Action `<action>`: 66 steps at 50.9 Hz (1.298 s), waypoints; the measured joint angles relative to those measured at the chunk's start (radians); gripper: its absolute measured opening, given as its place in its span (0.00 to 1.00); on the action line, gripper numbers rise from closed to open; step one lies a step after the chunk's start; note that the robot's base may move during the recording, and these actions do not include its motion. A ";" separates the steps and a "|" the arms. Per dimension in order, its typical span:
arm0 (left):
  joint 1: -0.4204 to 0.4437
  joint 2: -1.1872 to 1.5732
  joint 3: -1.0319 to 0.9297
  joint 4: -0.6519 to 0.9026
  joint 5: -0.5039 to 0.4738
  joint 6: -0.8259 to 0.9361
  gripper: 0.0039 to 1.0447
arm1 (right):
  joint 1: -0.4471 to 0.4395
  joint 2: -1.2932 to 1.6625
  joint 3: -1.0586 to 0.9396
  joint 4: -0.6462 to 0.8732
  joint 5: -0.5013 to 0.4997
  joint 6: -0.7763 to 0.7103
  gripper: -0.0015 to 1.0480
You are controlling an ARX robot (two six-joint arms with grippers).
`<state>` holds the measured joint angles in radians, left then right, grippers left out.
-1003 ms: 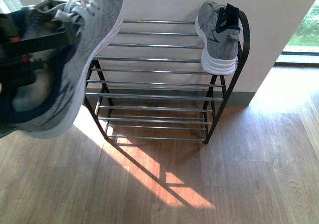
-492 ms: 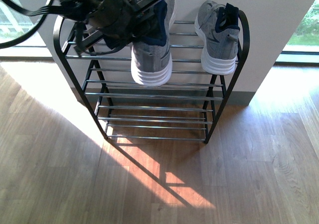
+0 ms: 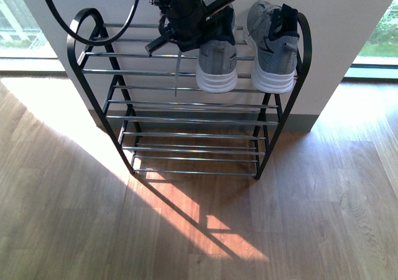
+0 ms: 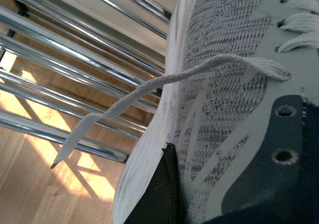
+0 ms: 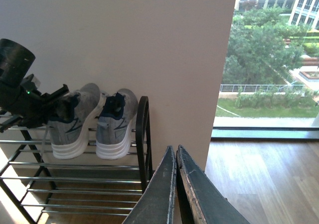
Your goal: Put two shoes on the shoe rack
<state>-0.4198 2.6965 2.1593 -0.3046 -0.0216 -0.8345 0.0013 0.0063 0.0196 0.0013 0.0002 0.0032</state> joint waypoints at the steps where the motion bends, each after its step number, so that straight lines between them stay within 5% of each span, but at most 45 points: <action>1: -0.001 0.013 0.026 -0.014 0.000 0.001 0.01 | 0.000 0.000 0.000 0.000 0.000 0.000 0.02; 13: -0.012 0.105 0.219 -0.112 -0.001 0.033 0.04 | 0.000 0.000 0.000 0.000 0.000 0.000 0.02; 21: -0.020 0.060 0.148 -0.031 -0.008 0.044 0.37 | 0.000 -0.001 0.000 0.000 0.000 0.000 0.02; 35: -0.057 -0.406 -0.533 0.364 -0.199 0.030 0.93 | 0.000 -0.001 0.000 0.000 0.000 0.000 0.02; 48: -0.088 -0.931 -1.141 0.545 -0.453 0.135 0.91 | 0.000 -0.001 0.000 0.000 0.000 0.000 0.02; 66: -0.154 -1.505 -1.568 0.425 -0.723 0.216 0.91 | 0.000 -0.001 0.000 0.000 0.000 0.000 0.02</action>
<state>-0.5743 1.1915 0.5911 0.1207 -0.7444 -0.6189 0.0013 0.0055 0.0196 0.0013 -0.0002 0.0032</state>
